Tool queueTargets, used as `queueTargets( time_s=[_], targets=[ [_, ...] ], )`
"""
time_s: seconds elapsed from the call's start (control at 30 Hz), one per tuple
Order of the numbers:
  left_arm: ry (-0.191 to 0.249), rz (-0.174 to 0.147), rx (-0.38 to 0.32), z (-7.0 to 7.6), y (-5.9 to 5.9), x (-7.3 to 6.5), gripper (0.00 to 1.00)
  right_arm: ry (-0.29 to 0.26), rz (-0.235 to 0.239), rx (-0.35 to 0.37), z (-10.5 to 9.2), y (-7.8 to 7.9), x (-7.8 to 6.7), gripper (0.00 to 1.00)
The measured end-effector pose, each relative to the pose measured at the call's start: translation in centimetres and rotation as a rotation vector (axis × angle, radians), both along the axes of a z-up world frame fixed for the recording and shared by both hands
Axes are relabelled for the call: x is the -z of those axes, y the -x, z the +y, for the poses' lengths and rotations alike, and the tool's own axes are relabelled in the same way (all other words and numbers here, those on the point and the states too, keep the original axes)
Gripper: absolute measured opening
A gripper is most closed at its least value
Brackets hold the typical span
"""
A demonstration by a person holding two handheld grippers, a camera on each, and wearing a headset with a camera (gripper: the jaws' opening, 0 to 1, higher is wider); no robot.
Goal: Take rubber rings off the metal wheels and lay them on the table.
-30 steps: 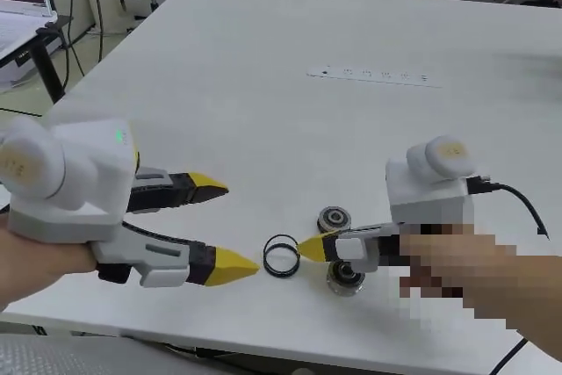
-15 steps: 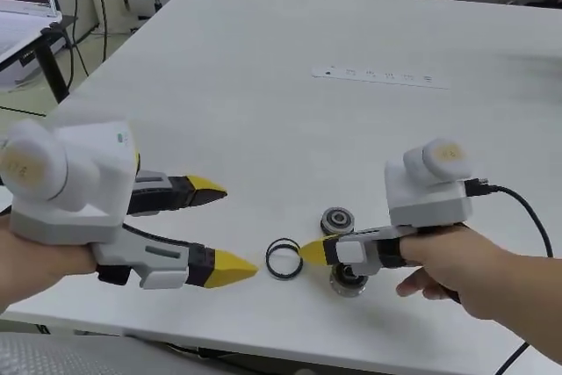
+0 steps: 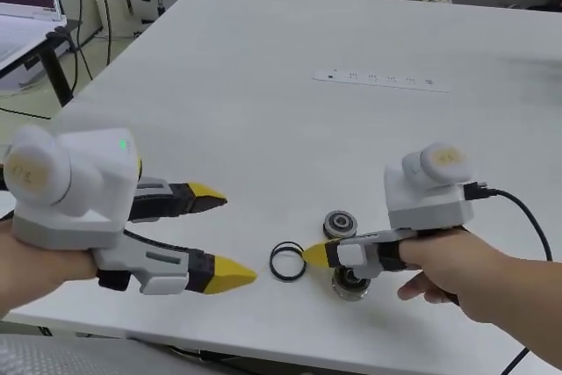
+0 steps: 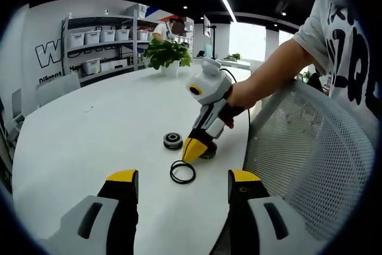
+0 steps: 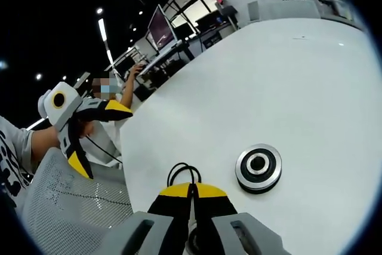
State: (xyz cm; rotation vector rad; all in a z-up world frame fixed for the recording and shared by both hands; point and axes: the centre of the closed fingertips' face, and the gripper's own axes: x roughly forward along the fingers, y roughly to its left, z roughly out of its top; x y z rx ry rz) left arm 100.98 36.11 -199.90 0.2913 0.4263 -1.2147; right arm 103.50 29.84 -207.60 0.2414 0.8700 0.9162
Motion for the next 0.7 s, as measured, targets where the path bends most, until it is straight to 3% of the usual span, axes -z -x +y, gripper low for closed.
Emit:
queueTargets(
  time_s=[0.7],
  targets=[
    [-0.009,0.007,-0.004,0.10,-0.16,0.32,0.58,0.029,-0.043,-0.025,0.12,-0.08,0.23,0.02]
  ],
)
